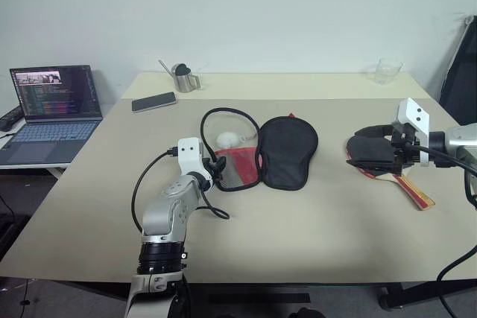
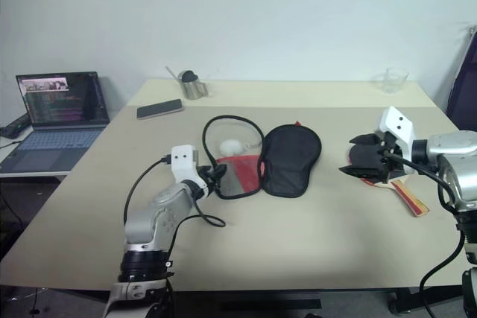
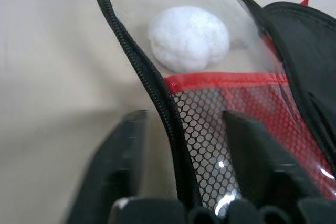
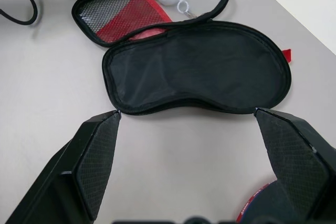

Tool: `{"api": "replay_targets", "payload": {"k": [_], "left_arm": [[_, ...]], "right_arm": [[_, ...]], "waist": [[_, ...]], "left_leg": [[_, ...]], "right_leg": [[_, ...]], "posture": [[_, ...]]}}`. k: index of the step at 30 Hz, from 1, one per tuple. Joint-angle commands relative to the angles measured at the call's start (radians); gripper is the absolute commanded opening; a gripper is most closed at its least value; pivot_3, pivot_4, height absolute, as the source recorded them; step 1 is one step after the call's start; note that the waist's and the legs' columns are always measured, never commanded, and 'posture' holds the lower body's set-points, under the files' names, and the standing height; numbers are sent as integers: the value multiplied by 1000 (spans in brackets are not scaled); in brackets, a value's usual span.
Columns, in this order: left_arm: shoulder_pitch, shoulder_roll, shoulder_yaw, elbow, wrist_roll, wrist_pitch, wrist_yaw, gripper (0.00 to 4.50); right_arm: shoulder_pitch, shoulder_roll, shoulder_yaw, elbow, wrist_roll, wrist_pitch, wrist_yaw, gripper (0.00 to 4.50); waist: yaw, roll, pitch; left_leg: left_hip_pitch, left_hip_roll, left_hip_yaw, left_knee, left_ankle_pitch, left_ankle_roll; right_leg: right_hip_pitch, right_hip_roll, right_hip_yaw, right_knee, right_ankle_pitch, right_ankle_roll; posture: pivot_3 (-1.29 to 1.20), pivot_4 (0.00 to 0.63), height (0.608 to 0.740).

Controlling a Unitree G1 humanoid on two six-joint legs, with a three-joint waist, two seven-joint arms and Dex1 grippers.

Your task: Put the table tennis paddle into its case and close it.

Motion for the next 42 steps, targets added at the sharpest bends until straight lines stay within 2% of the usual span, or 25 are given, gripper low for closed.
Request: {"api": "replay_targets", "payload": {"k": [1, 2, 3, 6, 8, 12, 14, 18, 26, 33, 42], "left_arm": [[17, 97, -65, -101, -17, 23, -139, 3935], [28, 127, -79, -123, -23, 17, -177, 4259], [47, 186, -79, -142, -25, 12, -229, 4259], [135, 456, -36, -150, -53, -43, -497, 4259], [169, 578, -31, -118, -57, -111, -621, 4259], [138, 679, 6, -79, -145, -179, -839, 4259], [102, 687, -2, -75, -164, -194, -892, 4259], [26, 625, -39, -71, -180, -192, -903, 4259], [0, 592, -74, -67, -168, -204, -898, 4259], [0, 587, -64, -82, -175, -211, -889, 4259], [32, 588, -42, -122, -184, -209, -856, 4259]], "right_arm": [[20, -28, -34, -33, -6, 19, -33, 4500], [28, -33, -37, -34, -9, 32, -44, 4500], [40, -43, -33, -29, -38, 40, -83, 4500], [72, -54, -60, -14, -102, 155, -250, 4500], [114, -66, -86, -38, -103, 179, -281, 4500], [126, -69, -101, 12, -145, 269, -389, 4500], [98, -59, -95, 56, -164, 325, -452, 4500], [-13, -18, -23, 176, -209, 456, -523, 4500], [-190, 13, 38, 394, -204, 572, -488, 4500], [-300, 34, 135, 540, -230, 533, -380, 4500], [-354, 52, 215, 653, -317, 471, -364, 4500]], "waist": [[-1, 0, 0], [-2, 0, 0], [-2, 0, 0], [-13, 0, 0], [-13, 1, 0], [1, 1, -1], [9, 1, -1], [4, 1, -1], [-24, 1, -1], [-31, 1, -1], [-32, 1, -1]], "left_leg": [[0, 0, 0, 0, 0, 0], [0, 0, 0, 0, 0, 0], [0, 0, 0, 0, 0, 0], [0, 1, 1, -2, 0, 0], [0, 1, 1, -3, 0, 0], [1, 0, 0, -1, 0, 0], [0, -1, -1, -1, 0, 0], [0, 0, 0, -1, 0, 0], [-3, 1, 2, -2, 0, 0], [-2, 1, 1, -2, 0, 1], [-3, 0, 1, -2, 0, 1]], "right_leg": [[0, 0, 0, 0, 0, 0], [0, 0, 0, 0, 0, 0], [0, 0, 0, 0, 0, 0], [-2, 0, 2, 1, 0, -1], [-3, 1, 2, 1, -1, -2], [1, 0, 0, -1, 0, -2], [1, -1, 0, -2, 0, -1], [1, -1, 0, -2, 1, -2], [-3, 0, 1, -2, 1, -2], [-3, 0, 1, -2, 1, -2], [-3, 0, 1, -2, 1, -2]], "posture": [[0, 150, 740], [0, 150, 740], [0, 150, 740], [0, 150, 740], [0, 150, 740], [0, 150, 740], [0, 150, 740], [0, 150, 740], [0, 150, 740], [0, 150, 740], [0, 150, 740]]}}
